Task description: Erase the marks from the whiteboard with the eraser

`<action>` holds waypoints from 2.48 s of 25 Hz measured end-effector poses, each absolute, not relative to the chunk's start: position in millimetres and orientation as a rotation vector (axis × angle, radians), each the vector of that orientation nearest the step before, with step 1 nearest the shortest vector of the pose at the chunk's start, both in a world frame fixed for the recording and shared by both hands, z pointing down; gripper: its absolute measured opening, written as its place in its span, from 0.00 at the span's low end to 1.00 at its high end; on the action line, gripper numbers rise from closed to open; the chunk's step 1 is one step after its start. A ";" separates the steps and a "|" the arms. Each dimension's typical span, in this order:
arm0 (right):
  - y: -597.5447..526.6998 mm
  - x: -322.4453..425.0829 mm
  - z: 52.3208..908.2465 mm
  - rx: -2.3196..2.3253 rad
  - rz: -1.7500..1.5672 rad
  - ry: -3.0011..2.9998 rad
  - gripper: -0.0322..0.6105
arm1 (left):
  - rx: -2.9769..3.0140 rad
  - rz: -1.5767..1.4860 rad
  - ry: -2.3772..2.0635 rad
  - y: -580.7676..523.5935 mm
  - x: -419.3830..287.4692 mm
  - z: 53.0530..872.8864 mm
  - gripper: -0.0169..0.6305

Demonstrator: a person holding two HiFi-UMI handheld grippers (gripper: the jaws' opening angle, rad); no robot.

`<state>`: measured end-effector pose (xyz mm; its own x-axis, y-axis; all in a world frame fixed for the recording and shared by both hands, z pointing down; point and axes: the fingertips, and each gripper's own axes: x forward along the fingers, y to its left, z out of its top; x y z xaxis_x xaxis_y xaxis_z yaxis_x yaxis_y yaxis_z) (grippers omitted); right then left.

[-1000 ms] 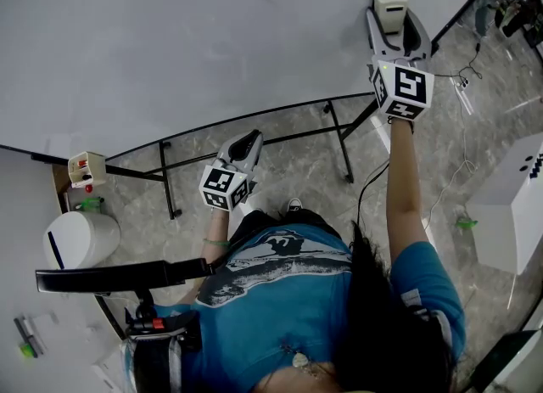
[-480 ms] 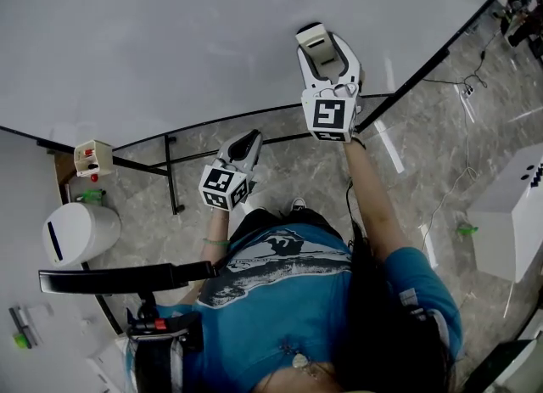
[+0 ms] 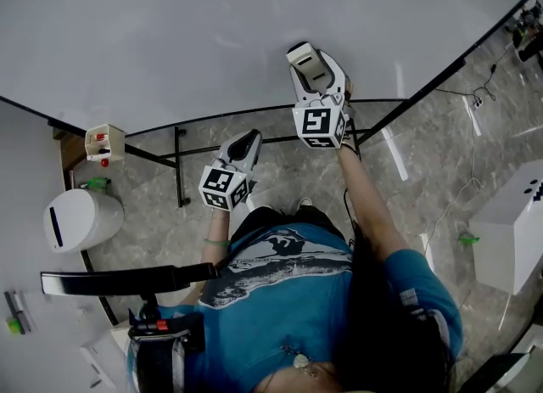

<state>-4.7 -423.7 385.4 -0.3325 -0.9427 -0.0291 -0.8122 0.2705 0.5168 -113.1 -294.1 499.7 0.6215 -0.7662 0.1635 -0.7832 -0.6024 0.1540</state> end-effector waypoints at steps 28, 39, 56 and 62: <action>-235.7 -8.8 489.1 1.656 0.010 -2.312 0.46 | 2.712 0.150 -0.946 -203.2 -88.6 533.9 0.07; -83.8 51.0 500.1 1.684 0.111 -2.292 0.46 | 2.745 0.131 -0.917 -83.0 -23.0 518.7 0.07; 98.0 59.4 540.8 1.598 0.339 -2.334 0.46 | 2.707 0.273 -0.941 104.6 -7.6 534.7 0.07; 115.2 43.7 540.8 1.543 0.408 -2.378 0.46 | 2.757 0.258 -0.900 125.3 -3.9 525.2 0.07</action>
<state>43.7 115.2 540.8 -0.3920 -0.8386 0.3783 -0.9167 0.3906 -0.0840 -3.9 125.3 525.2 0.7957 -0.5577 0.2364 -0.5982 -0.7849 0.1617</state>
